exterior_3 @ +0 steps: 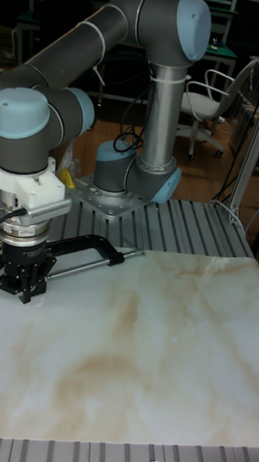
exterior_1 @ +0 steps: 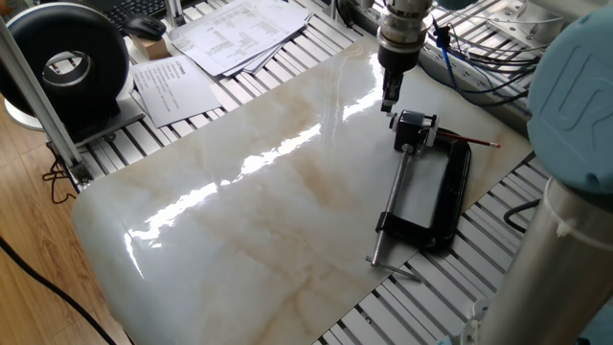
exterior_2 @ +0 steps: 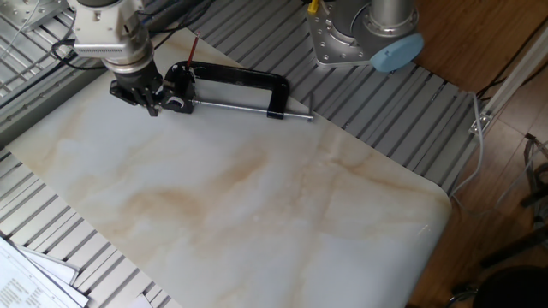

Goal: Sharpen the pencil with a pencil sharpener

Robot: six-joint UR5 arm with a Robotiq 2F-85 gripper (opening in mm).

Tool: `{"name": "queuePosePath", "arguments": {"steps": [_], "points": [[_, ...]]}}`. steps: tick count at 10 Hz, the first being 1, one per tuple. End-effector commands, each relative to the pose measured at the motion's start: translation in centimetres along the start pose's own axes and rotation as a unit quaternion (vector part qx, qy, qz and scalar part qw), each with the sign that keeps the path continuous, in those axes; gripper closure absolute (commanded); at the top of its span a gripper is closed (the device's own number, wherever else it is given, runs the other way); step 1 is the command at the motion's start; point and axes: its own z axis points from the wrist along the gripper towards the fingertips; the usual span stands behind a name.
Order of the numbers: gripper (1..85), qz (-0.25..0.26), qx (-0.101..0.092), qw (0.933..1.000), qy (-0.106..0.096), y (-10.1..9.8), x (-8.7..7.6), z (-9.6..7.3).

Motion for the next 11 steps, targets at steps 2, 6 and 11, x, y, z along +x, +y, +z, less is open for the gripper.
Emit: {"name": "queuePosePath", "arguments": {"steps": [2, 6, 11], "points": [[84.3, 0.006, -0.016, 0.9998, -0.011, 1.3, -0.5, 1.7], [84.3, 0.020, -0.020, 0.9995, -0.009, 4.9, -1.8, 2.0], [84.3, 0.010, -0.016, 0.9998, 0.008, 4.9, -2.3, -0.2]]}}
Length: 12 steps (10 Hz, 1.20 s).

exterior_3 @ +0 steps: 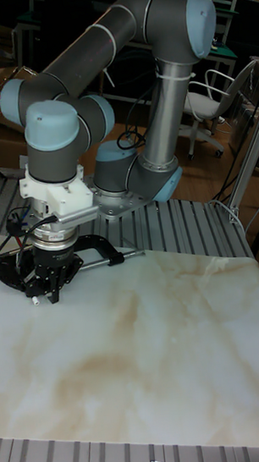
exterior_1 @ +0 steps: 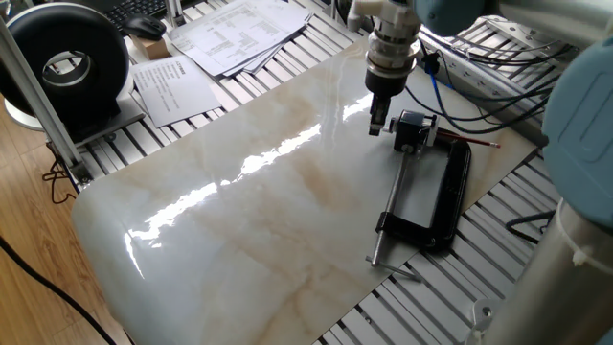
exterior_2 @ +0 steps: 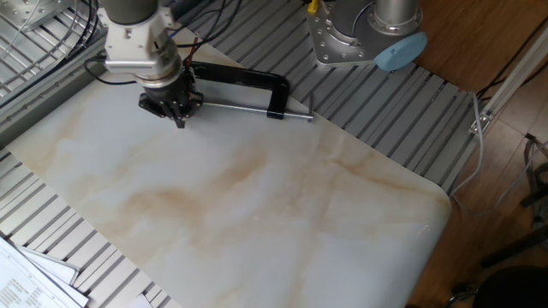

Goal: Sharpen the pencil with a pencil sharpener

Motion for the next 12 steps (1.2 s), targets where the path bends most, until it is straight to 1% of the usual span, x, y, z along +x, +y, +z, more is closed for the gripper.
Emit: {"name": "queuePosePath", "arguments": {"steps": [1, 3, 5, 6, 7, 8, 10, 11, 12], "points": [[84.3, -0.014, -0.002, 0.9999, 0.000, -1.5, -0.4, -1.0], [84.3, -0.025, 0.004, 0.9997, 0.000, -3.4, 0.0, -0.6], [84.3, -0.036, 0.018, 0.9992, 0.000, -5.2, 0.5, 0.0], [84.3, -0.040, 0.027, 0.9988, 0.001, -5.8, 0.8, 0.3], [84.3, -0.040, 0.030, 0.9987, -0.001, -6.1, 0.9, 0.7], [84.3, -0.040, 0.030, 0.9987, -0.004, -6.3, 0.9, 1.0], [84.3, -0.035, 0.020, 0.9991, -0.010, -5.6, 1.0, 1.7], [84.3, -0.026, 0.010, 0.9995, -0.014, -4.7, 1.0, 2.1], [84.3, -0.020, 0.008, 0.9997, -0.012, -3.9, 1.1, 2.3]]}}
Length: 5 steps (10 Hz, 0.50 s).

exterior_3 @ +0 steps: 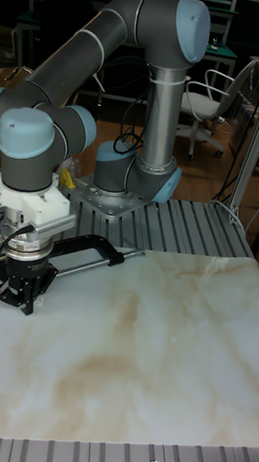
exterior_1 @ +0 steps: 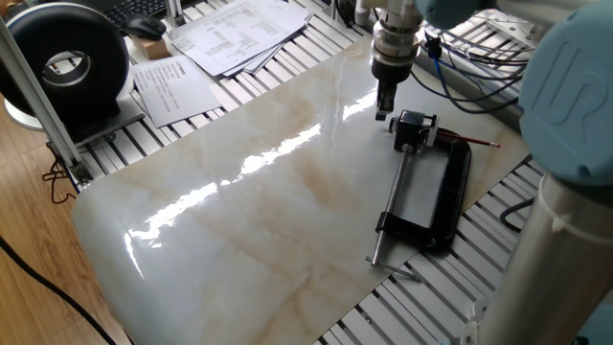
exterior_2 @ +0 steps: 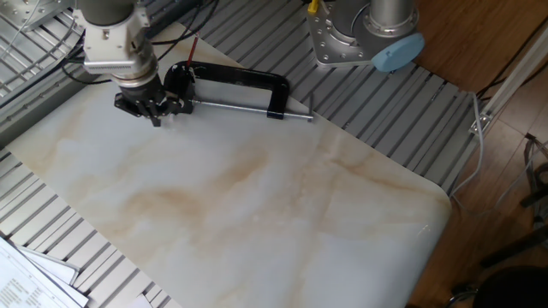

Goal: Sharpen the pencil with a pencil sharpener

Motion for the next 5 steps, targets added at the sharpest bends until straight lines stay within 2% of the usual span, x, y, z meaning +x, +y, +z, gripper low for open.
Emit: {"name": "queuePosePath", "arguments": {"steps": [1, 3, 5], "points": [[84.3, 0.022, -0.009, 0.9997, -0.007, 2.0, -0.1, 0.5], [84.3, 0.035, -0.006, 0.9994, -0.002, 3.9, -0.2, 0.1], [84.3, 0.041, -0.012, 0.9991, 0.000, 5.3, -0.1, -0.3]]}}
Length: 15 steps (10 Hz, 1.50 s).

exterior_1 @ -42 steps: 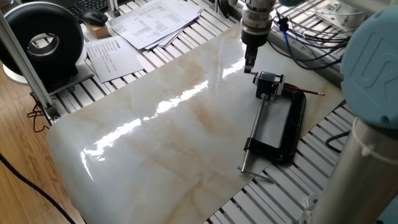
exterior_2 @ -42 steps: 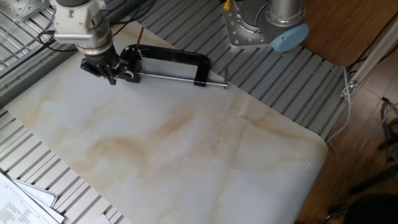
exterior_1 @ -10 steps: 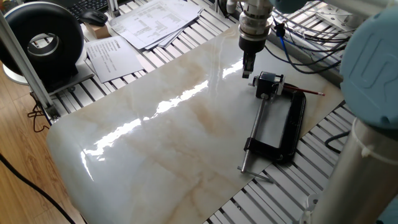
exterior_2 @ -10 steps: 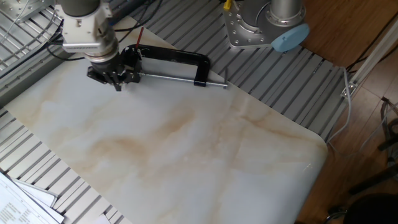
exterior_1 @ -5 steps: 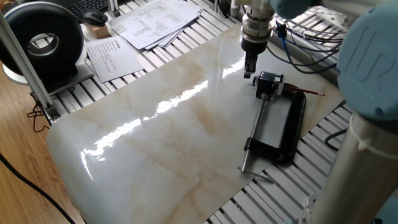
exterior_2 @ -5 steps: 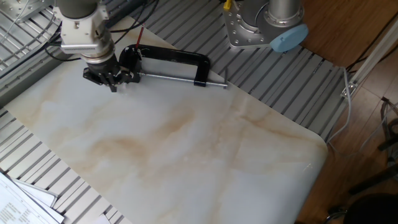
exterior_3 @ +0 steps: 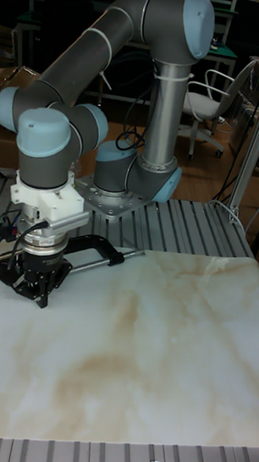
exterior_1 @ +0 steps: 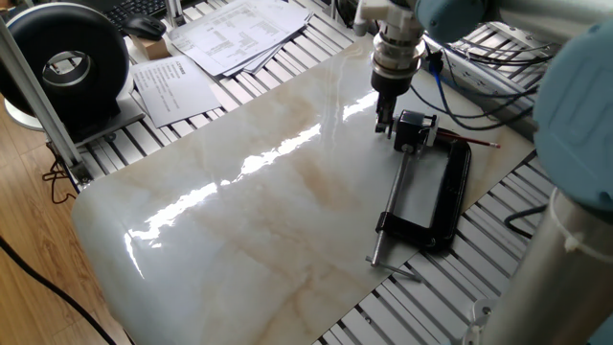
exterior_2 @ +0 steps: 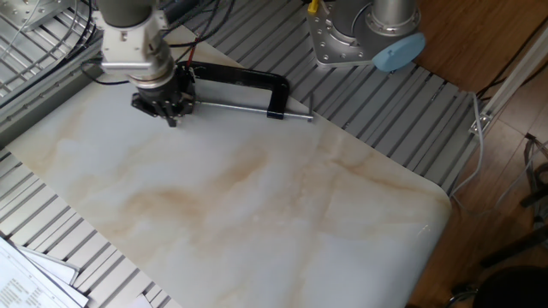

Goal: Sharpen the pencil with a pencil sharpener

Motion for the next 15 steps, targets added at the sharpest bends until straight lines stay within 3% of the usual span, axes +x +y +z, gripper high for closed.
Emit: {"name": "queuePosePath", "arguments": {"steps": [1, 3, 6, 9, 10, 12, 14, 15], "points": [[84.3, 0.018, -0.008, 0.9998, -0.002, 2.3, -0.1, -0.5], [84.3, 0.023, -0.014, 0.9996, -0.007, 3.1, -0.3, -0.9], [84.3, 0.040, -0.040, 0.9984, -0.003, 5.3, -0.5, -2.9], [84.3, 0.029, -0.057, 0.9978, 0.017, 4.6, -0.1, -6.1], [84.3, 0.023, -0.056, 0.9979, 0.024, 4.1, -0.1, -6.9], [84.3, 0.013, -0.029, 0.9988, 0.036, 3.4, -0.5, -7.3], [84.0, 0.013, -0.029, 0.9988, 0.036, 3.6, -1.0, -7.4], [66.7, 0.006, -0.014, 0.9989, 0.044, 3.1, -1.0, -7.5]]}}
